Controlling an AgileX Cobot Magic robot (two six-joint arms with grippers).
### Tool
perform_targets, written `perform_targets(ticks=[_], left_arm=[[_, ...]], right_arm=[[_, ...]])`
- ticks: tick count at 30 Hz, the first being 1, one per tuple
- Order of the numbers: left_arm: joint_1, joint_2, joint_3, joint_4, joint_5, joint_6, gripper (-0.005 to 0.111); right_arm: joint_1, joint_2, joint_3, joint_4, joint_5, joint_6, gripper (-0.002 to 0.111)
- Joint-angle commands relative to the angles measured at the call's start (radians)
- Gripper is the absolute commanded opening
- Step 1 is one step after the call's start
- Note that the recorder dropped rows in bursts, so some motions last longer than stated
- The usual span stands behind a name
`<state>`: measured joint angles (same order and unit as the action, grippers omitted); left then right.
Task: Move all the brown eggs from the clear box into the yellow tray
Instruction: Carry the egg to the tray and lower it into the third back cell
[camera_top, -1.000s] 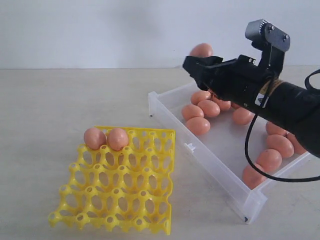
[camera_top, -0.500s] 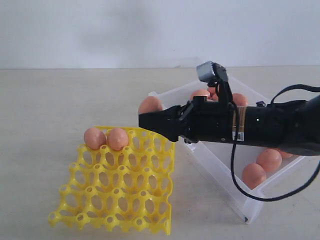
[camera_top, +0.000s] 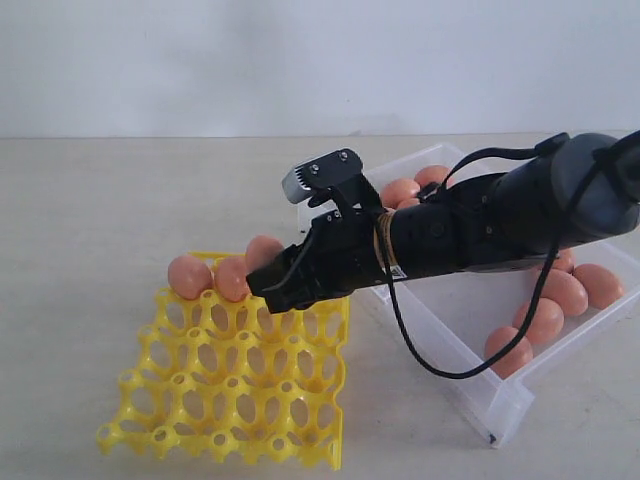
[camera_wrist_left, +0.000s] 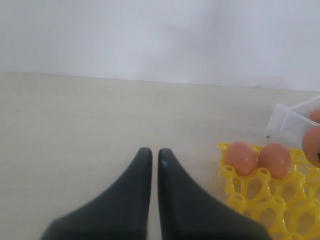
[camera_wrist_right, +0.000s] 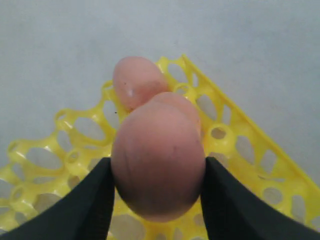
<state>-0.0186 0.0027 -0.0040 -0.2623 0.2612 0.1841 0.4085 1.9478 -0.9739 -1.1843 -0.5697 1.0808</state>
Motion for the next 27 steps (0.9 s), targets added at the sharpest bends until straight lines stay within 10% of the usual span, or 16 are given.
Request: perform_targets(ticks=[1, 22, 27], left_arm=[[-0.004, -0.003, 0.004, -0.003, -0.007, -0.008, 0.004], [-0.004, -0.003, 0.004, -0.003, -0.007, -0.008, 0.004], [-0.004, -0.003, 0.004, -0.003, -0.007, -0.008, 0.004]], right_arm=[[0.004, -0.002, -0.006, 0.013, 0.064, -0.025, 0.0], [0.004, 0.076, -0.075, 0.044, 0.083, -0.073, 0.001], [0.004, 0.076, -0.075, 0.001, 0.093, -0.075, 0.03]])
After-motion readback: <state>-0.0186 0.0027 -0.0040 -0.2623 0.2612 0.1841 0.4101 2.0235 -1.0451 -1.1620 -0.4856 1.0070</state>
